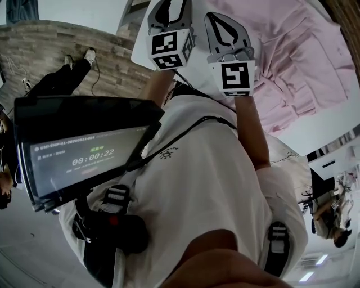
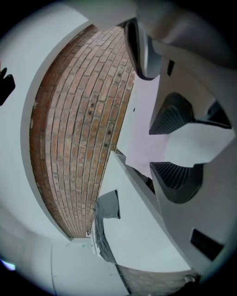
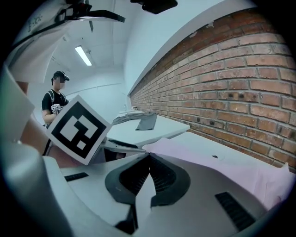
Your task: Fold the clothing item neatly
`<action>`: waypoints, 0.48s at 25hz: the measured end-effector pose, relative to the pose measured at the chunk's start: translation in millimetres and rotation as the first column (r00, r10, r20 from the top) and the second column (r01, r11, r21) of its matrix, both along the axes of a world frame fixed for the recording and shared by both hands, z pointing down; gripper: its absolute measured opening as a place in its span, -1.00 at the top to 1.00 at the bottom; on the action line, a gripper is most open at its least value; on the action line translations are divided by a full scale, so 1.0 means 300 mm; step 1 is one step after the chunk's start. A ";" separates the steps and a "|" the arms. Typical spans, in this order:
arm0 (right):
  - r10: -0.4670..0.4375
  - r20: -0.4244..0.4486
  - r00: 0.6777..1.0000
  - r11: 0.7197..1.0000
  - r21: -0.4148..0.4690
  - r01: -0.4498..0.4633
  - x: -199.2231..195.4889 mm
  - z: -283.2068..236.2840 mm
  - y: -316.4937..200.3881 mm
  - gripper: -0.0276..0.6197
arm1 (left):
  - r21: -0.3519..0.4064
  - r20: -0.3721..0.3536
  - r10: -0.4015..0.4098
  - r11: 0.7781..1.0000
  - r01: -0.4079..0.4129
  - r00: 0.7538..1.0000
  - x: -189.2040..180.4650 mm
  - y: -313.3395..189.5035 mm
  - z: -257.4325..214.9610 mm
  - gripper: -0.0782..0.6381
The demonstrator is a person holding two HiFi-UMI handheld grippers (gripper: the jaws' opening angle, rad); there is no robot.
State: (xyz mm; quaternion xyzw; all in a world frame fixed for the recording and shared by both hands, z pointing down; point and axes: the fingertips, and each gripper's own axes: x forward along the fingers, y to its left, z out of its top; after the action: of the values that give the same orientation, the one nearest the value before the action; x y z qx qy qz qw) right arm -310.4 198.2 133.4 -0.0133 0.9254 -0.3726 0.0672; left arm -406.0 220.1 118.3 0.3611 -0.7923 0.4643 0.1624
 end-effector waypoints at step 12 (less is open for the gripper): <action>-0.025 -0.011 1.000 0.999 -0.019 0.025 -0.047 0.004 0.023 0.91 | 0.084 0.015 -0.132 0.988 0.130 0.991 -0.195 -0.065 -0.067 0.31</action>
State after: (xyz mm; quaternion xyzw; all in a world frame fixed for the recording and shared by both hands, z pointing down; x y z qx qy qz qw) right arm -324.5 205.2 134.5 -0.0044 0.9223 -0.3823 0.0569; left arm -464.6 200.4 98.2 0.3099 -0.8344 0.4232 0.1692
